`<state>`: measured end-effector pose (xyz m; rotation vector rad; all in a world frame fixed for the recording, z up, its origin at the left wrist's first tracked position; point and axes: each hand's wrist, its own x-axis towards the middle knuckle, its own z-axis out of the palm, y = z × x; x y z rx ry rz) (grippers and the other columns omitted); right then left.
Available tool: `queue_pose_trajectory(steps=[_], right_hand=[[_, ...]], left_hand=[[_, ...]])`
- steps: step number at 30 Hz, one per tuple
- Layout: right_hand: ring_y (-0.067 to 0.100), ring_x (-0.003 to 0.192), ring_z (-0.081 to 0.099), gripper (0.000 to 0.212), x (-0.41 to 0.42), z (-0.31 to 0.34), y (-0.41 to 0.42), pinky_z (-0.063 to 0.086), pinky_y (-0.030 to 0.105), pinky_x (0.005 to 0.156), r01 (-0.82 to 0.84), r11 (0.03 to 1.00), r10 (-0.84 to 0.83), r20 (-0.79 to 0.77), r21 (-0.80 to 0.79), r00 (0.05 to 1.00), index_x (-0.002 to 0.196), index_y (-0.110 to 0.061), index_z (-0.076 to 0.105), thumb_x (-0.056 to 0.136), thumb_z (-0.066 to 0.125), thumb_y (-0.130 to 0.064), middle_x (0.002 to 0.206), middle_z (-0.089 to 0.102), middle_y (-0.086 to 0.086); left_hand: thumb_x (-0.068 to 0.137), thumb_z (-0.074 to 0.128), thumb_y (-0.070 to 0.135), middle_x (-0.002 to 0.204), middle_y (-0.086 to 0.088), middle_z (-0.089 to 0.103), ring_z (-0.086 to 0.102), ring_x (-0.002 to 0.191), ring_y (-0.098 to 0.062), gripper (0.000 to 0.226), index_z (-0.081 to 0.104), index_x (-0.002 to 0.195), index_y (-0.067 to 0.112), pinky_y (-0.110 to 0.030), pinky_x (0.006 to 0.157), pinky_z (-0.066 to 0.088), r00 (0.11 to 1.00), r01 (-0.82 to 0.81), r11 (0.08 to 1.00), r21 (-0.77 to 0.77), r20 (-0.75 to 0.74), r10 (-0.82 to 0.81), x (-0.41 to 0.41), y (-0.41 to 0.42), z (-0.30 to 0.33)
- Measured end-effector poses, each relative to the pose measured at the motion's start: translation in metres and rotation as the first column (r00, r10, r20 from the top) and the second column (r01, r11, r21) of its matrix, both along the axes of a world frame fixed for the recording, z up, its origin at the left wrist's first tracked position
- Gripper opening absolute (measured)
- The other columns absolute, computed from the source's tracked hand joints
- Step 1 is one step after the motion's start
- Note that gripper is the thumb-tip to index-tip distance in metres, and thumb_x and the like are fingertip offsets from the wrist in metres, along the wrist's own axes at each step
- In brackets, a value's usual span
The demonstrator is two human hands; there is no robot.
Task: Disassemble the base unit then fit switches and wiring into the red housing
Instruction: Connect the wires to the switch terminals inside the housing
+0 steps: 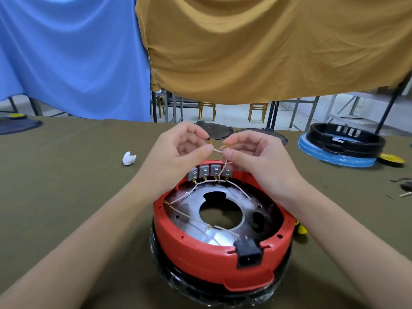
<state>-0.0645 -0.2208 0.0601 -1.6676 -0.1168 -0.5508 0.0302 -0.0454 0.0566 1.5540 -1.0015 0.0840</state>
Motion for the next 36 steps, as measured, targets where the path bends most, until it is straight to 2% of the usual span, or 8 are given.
queue_pose_trajectory(steps=[9, 14, 19, 22, 24, 26, 29, 36], right_hand=[[0.018, 0.073, 0.067, 0.027, -0.002, 0.001, 0.0, 0.057, 0.031, 0.069, -0.085, 0.995, 0.087, -0.039, 0.051, 0.995, 0.109, -0.007, 0.064, 0.084, 0.072, -0.003, 0.084, 0.071, 0.008], [0.015, 0.069, 0.067, 0.011, -0.003, 0.001, 0.004, 0.058, 0.024, 0.066, -0.089, 0.996, 0.087, -0.058, -0.027, 0.995, 0.096, -0.003, 0.068, 0.086, 0.07, -0.002, 0.076, 0.071, 0.007], [0.015, 0.071, 0.066, 0.007, -0.001, 0.0, 0.0, 0.057, 0.027, 0.068, 0.027, 0.996, -0.029, -0.029, -0.088, 0.999, 0.089, -0.012, 0.075, 0.084, 0.074, -0.007, 0.081, 0.074, 0.007], [0.012, 0.073, 0.067, 0.009, 0.0, -0.001, -0.001, 0.058, 0.028, 0.071, 0.082, 0.989, -0.085, -0.023, -0.123, 0.996, 0.089, -0.016, 0.076, 0.084, 0.075, -0.009, 0.082, 0.075, 0.002], [0.014, 0.072, 0.068, 0.016, 0.0, 0.0, -0.002, 0.058, 0.027, 0.068, 0.047, 0.998, -0.049, -0.079, -0.033, 0.996, 0.1, -0.013, 0.073, 0.085, 0.074, -0.007, 0.08, 0.075, 0.005], [0.016, 0.066, 0.066, 0.024, -0.001, 0.001, -0.003, 0.056, 0.026, 0.062, -0.015, 0.991, 0.034, -0.139, 0.134, 0.99, 0.107, -0.01, 0.064, 0.086, 0.071, -0.003, 0.08, 0.073, 0.011], [0.014, 0.059, 0.063, 0.013, -0.002, 0.007, -0.005, 0.056, 0.024, 0.06, -0.087, 0.959, 0.15, -0.221, 0.269, 0.964, 0.096, -0.006, 0.066, 0.086, 0.067, 0.002, 0.082, 0.071, 0.016], [0.017, 0.07, 0.069, 0.022, -0.016, 0.031, -0.017, 0.056, 0.024, 0.063, -0.174, 0.972, 0.212, -0.266, 0.16, 0.94, 0.091, -0.011, 0.078, 0.07, 0.08, -0.006, 0.092, 0.075, 0.016]], left_hand=[[0.093, 0.066, 0.01, 0.076, 0.001, 0.07, 0.063, 0.066, -0.008, 0.012, 0.071, 0.089, 0.021, -0.018, 0.061, 0.051, 0.977, 0.106, 0.994, -0.002, -0.186, -0.105, 0.004, 0.001, -0.002], [0.077, 0.074, 0.025, 0.077, -0.005, 0.07, 0.062, 0.064, -0.01, 0.005, 0.073, 0.082, 0.026, -0.02, 0.062, 0.053, 0.946, 0.156, 0.988, -0.025, -0.285, -0.156, 0.004, 0.002, -0.001], [0.082, 0.078, 0.019, 0.082, -0.001, 0.072, 0.067, 0.071, -0.011, 0.01, 0.071, 0.089, 0.02, -0.019, 0.066, 0.053, 0.987, 0.123, 0.991, 0.054, -0.108, -0.117, 0.006, 0.007, 0.001], [0.088, 0.07, 0.011, 0.1, 0.01, 0.07, 0.066, 0.09, -0.008, 0.021, 0.067, 0.102, 0.027, -0.025, 0.076, 0.052, 0.973, -0.193, 0.964, 0.184, 0.162, 0.164, 0.017, 0.01, -0.003], [0.09, 0.067, 0.018, 0.11, 0.011, 0.064, 0.063, 0.098, -0.009, 0.028, 0.062, 0.115, 0.03, -0.028, 0.082, 0.05, 0.942, -0.332, 0.872, 0.36, 0.183, 0.283, 0.024, 0.013, -0.005], [0.093, 0.066, 0.027, 0.106, 0.012, 0.066, 0.064, 0.094, -0.009, 0.022, 0.064, 0.115, 0.031, -0.03, 0.085, 0.052, 0.958, -0.272, 0.794, 0.544, 0.081, 0.274, 0.027, 0.014, -0.009], [0.094, 0.064, 0.026, 0.087, 0.009, 0.071, 0.066, 0.08, -0.012, 0.01, 0.073, 0.097, 0.031, -0.033, 0.078, 0.055, 0.974, -0.209, 0.796, 0.568, 0.048, 0.222, 0.026, 0.019, -0.006], [0.093, 0.068, 0.019, 0.083, 0.01, 0.072, 0.063, 0.067, -0.006, 0.012, 0.075, 0.101, 0.024, -0.02, 0.064, 0.051, 0.997, 0.081, 0.791, 0.606, -0.046, -0.067, 0.015, 0.027, 0.008]])
